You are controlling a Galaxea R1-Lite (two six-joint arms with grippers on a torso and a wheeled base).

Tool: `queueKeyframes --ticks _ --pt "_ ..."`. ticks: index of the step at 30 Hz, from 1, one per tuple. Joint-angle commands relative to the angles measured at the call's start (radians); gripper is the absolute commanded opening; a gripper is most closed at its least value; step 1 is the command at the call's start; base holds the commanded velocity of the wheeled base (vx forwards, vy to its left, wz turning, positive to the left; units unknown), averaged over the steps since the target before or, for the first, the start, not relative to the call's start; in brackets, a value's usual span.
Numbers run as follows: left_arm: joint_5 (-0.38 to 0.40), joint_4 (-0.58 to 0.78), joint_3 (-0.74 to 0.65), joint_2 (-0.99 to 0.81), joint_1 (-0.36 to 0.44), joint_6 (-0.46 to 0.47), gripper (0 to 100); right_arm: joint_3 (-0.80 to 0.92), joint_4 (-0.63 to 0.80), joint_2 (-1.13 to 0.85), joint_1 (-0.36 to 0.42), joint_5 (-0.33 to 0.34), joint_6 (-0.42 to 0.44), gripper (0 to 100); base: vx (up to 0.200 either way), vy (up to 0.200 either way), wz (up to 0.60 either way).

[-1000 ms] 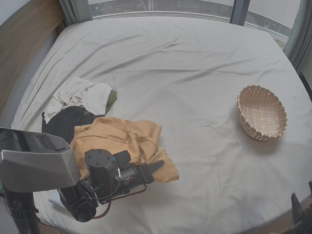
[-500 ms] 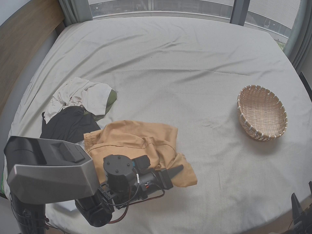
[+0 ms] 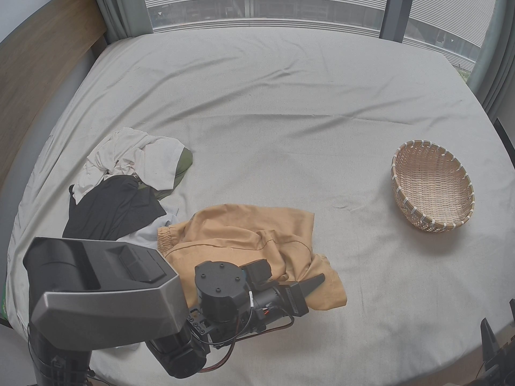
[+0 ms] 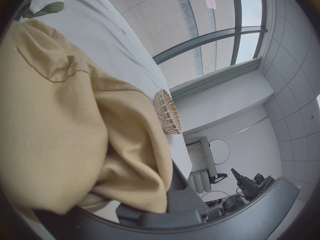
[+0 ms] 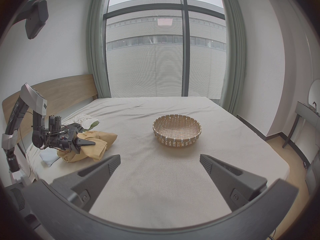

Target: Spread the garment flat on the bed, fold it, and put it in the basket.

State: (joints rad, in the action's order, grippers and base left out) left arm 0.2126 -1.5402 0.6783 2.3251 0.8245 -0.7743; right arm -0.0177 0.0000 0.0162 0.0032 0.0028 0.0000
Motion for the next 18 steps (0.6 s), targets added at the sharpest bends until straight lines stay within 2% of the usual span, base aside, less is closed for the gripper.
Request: queueKeyframes --ticks 1,10,11,18 --pt "0.001 0.000 0.021 0.010 0.004 0.000 0 0.018 0.000 -0.015 0.000 0.000 0.000 100 0.000 0.000 0.00" --pt "0.001 0.002 0.040 0.023 0.012 0.000 0 0.018 0.000 -0.015 0.000 0.000 0.000 100 0.000 0.000 0.00" --pt "0.001 0.002 0.041 0.033 0.013 0.004 100 0.018 0.000 -0.015 0.000 0.000 0.000 100 0.000 0.000 0.00" --pt "-0.028 0.000 0.047 0.036 0.030 0.021 100 0.018 0.000 -0.015 0.000 0.000 0.000 100 0.000 0.000 0.00"
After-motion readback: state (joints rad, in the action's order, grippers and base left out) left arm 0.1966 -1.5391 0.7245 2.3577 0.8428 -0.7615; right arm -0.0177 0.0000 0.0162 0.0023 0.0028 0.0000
